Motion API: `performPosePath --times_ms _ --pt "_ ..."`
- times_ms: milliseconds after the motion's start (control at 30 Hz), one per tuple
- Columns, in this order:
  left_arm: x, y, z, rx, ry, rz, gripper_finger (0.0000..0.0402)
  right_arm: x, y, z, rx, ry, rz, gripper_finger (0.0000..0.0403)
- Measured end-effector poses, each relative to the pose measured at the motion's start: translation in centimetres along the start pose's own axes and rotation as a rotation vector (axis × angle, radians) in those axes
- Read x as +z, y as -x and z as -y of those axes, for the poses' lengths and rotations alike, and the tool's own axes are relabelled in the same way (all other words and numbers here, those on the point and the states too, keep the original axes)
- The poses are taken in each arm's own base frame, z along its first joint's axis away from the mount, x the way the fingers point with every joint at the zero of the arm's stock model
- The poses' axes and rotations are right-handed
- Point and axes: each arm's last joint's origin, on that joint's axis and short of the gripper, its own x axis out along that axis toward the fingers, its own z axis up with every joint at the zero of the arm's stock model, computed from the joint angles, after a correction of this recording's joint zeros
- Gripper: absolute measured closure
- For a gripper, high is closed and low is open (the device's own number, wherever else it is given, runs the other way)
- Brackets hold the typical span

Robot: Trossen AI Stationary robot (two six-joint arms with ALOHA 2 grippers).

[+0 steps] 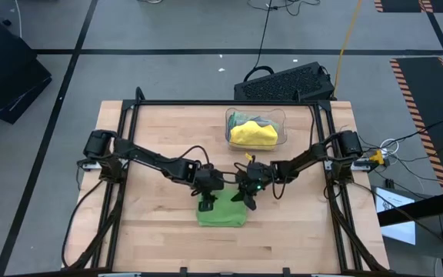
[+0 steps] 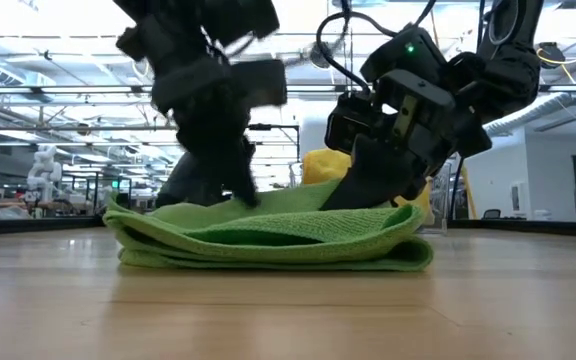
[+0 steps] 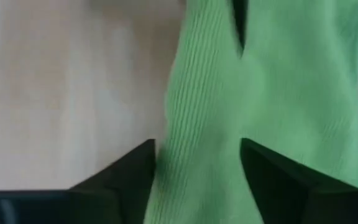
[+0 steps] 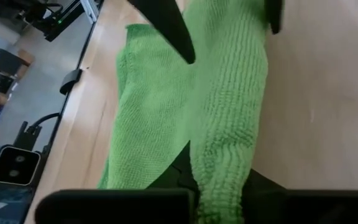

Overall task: Fold microfiber towels
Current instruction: Put the green towel in the transparent bin

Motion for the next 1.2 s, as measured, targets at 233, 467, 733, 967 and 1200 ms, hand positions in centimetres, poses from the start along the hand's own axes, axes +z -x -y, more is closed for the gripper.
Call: performPosePath --times_ms 233,467,733,967,1200 --pt "-1.3 -1.6 -0.5 -0.061 0.025 -0.129 0.0159 0.3 0.3 -0.6 0.015 -0.027 0.013 0.0399" --pt "-1.1 -1.0 -0.4 -0.142 0.015 -0.127 0.0358 1.0 1.5 -1.4 -0.006 -0.027 -0.001 0.0399" --pt "1.7 4.5 -0.7 -0.233 0.065 0.035 0.0391 3.2 5.0 -3.6 0.015 -0.066 0.038 0.0399" --pt "6.4 11.0 -2.8 -0.178 0.001 0.099 0.0394 6.9 11.2 -4.4 0.052 -0.174 0.195 0.0399" --pt "9.6 14.8 -6.6 -0.071 0.009 0.202 0.0389 8.9 16.4 -3.8 0.005 -0.195 0.313 0.0399"
